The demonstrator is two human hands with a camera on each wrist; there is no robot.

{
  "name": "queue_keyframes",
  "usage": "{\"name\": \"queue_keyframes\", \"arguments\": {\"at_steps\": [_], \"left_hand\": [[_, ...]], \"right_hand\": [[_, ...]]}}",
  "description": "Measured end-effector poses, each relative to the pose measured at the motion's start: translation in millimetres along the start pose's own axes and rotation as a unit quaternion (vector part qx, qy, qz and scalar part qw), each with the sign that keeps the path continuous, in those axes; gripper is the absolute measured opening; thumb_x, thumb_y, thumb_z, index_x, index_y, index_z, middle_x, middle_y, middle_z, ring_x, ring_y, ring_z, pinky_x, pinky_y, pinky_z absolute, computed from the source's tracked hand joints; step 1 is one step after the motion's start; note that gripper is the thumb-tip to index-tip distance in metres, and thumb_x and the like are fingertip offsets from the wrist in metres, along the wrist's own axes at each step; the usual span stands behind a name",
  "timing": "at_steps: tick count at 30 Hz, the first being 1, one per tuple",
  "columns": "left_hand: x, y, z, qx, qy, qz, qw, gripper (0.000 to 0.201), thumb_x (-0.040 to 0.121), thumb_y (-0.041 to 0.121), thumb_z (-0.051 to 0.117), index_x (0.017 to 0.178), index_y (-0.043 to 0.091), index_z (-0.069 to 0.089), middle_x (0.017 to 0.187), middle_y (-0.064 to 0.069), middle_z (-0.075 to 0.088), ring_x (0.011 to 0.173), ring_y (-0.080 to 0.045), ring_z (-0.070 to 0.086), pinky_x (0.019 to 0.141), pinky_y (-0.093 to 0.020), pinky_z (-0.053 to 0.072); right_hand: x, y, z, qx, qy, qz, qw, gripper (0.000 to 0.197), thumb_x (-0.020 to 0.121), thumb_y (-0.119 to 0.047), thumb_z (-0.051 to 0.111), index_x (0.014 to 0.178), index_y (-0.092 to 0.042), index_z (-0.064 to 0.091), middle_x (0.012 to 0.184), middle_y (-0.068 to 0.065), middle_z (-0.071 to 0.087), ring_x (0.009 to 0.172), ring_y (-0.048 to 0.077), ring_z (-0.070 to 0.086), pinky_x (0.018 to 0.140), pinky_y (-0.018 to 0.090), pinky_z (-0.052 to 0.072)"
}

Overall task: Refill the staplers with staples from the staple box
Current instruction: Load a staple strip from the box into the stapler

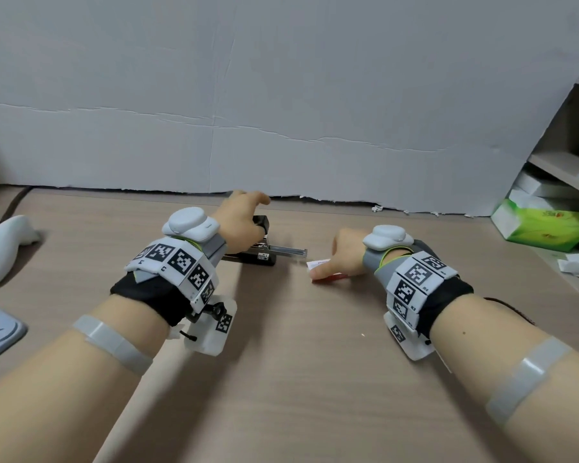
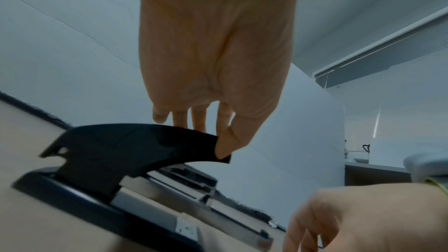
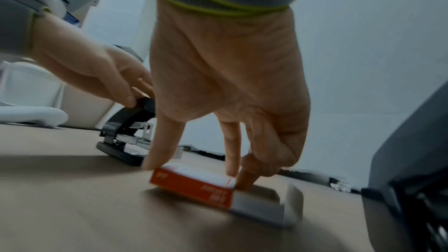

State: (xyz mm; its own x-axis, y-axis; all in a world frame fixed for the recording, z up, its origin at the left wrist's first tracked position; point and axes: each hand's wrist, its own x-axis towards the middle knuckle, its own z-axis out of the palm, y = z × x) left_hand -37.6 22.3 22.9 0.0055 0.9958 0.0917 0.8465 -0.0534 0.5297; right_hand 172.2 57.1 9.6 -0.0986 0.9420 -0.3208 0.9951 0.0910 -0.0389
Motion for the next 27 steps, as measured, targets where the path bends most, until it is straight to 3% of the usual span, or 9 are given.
{"name": "queue_keyframes", "arguments": {"at_steps": [3,5,7,9,12,14,19,27], "left_hand": [[-7.0,19.4,-3.6,-0.021,0.030,0.036,0.999,0.055,0.085,0.005,0.053,0.138,0.019,0.049,0.141,-0.007,0.045,0.128,-0.025,0.046,0.101,-0.027,0.036],[-16.2,39.1,-1.6,-0.037,0.043,0.089,0.994,0.050,0.084,0.004,0.053,0.132,0.017,0.055,0.133,-0.004,0.053,0.122,-0.020,0.052,0.097,-0.023,0.038],[-27.7,59.2,10.6,-0.028,0.014,0.149,0.988,0.043,0.084,0.006,0.057,0.125,0.017,0.061,0.123,-0.002,0.060,0.112,-0.018,0.058,0.095,-0.025,0.043],[-33.8,71.1,29.0,0.019,-0.057,0.177,0.982,0.040,0.084,0.011,0.061,0.124,0.019,0.062,0.122,0.000,0.061,0.110,-0.017,0.059,0.092,-0.027,0.046],[-33.8,81.6,53.6,0.107,-0.135,0.173,0.970,0.044,0.085,0.013,0.063,0.128,0.021,0.060,0.128,-0.001,0.059,0.115,-0.022,0.057,0.089,-0.028,0.043],[-31.5,87.7,61.6,0.138,-0.155,0.167,0.964,0.045,0.085,0.014,0.065,0.129,0.021,0.059,0.128,-0.003,0.061,0.116,-0.025,0.058,0.089,-0.030,0.045],[-27.0,87.2,68.5,0.167,-0.177,0.147,0.959,0.059,0.080,0.018,0.074,0.135,0.018,0.053,0.128,-0.003,0.062,0.115,-0.025,0.059,0.090,-0.030,0.046],[-32.1,63.6,64.4,0.172,-0.188,0.128,0.959,0.043,0.081,0.031,0.074,0.121,0.021,0.063,0.115,-0.003,0.065,0.103,-0.024,0.061,0.082,-0.030,0.049]], "right_hand": [[-10.1,7.1,-1.8,0.013,-0.028,-0.029,0.999,0.086,0.029,-0.086,0.066,0.077,-0.015,0.066,0.077,0.007,0.074,0.074,0.028,0.068,0.072,0.035,0.053],[-20.1,13.7,-6.9,0.024,-0.028,-0.052,0.998,0.073,0.046,-0.071,0.078,0.091,-0.014,0.070,0.089,0.005,0.075,0.086,0.027,0.071,0.081,0.039,0.059],[-30.5,22.4,-7.0,0.016,-0.029,-0.065,0.997,0.062,0.058,-0.053,0.083,0.106,-0.018,0.067,0.100,-0.002,0.069,0.094,0.023,0.067,0.084,0.034,0.057],[-38.0,25.0,-1.4,-0.002,-0.048,-0.077,0.996,0.059,0.060,-0.039,0.084,0.112,-0.021,0.064,0.099,-0.003,0.068,0.089,0.021,0.066,0.079,0.030,0.056],[-46.6,25.9,7.7,-0.014,-0.042,-0.092,0.995,0.029,0.071,-0.019,0.077,0.095,-0.013,0.063,0.085,0.002,0.067,0.073,0.022,0.061,0.057,0.024,0.047],[-47.8,30.9,10.3,0.001,-0.023,-0.101,0.995,0.022,0.075,-0.016,0.074,0.095,-0.014,0.064,0.082,0.003,0.065,0.067,0.021,0.060,0.054,0.023,0.042],[-45.1,43.3,14.4,0.079,-0.004,-0.121,0.990,0.024,0.071,-0.012,0.075,0.092,-0.017,0.065,0.074,-0.002,0.062,0.059,0.013,0.055,0.047,0.021,0.036],[-48.4,48.3,29.5,0.099,0.012,-0.137,0.986,0.044,0.073,-0.013,0.075,0.115,-0.014,0.065,0.107,0.004,0.068,0.095,0.024,0.065,0.075,0.027,0.050]]}}
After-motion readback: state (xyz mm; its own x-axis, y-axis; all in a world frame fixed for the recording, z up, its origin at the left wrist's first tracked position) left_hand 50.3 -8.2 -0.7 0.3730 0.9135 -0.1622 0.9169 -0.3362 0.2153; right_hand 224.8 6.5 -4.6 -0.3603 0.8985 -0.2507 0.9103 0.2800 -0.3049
